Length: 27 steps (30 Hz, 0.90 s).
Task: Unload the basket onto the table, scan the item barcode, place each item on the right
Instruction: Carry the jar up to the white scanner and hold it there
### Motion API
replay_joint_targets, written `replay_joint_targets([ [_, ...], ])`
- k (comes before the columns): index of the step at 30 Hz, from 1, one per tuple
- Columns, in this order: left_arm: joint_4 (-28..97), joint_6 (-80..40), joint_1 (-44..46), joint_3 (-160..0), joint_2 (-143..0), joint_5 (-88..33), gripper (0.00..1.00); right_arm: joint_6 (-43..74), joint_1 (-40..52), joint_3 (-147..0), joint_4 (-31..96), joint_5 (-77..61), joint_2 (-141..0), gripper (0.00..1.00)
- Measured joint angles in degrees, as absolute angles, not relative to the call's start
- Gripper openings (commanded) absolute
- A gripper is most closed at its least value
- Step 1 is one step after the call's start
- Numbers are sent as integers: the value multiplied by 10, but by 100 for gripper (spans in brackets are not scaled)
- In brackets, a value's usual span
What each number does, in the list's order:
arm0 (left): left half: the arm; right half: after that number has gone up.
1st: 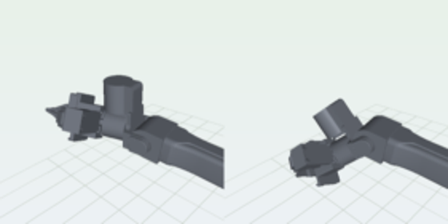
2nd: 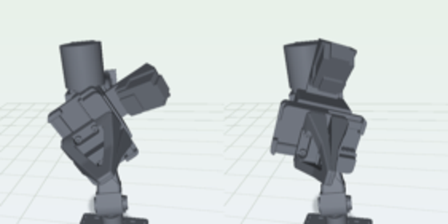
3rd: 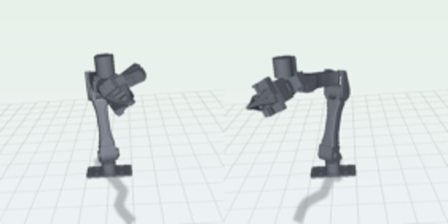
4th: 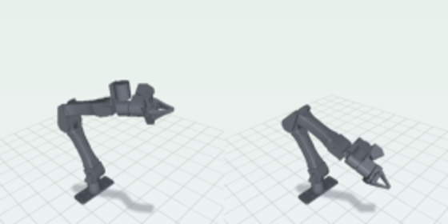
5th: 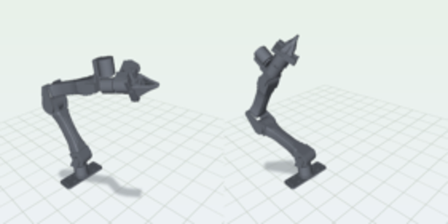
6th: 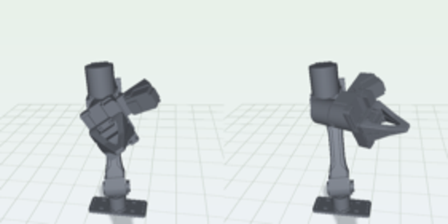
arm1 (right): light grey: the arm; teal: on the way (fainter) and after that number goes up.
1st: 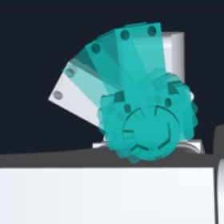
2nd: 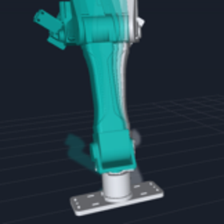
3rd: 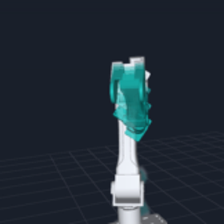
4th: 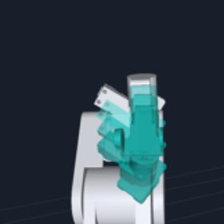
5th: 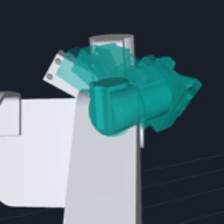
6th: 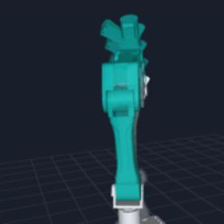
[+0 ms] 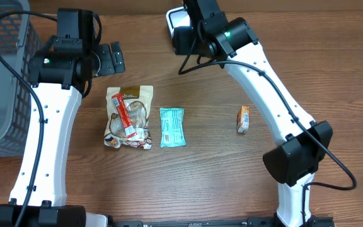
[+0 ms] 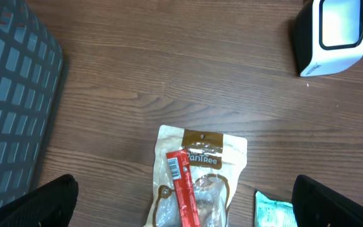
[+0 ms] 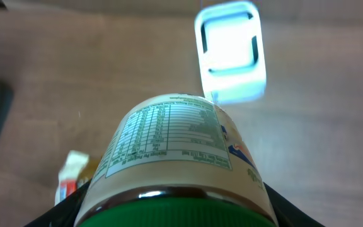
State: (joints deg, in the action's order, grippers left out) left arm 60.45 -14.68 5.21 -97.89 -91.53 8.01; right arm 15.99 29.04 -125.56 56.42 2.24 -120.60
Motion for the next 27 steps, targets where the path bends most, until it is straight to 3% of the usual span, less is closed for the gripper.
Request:
replay_joint_targets([
  [27,605,-147,52,-979,-915,80,100,100,267,-1235,35,79,-1428,4],
])
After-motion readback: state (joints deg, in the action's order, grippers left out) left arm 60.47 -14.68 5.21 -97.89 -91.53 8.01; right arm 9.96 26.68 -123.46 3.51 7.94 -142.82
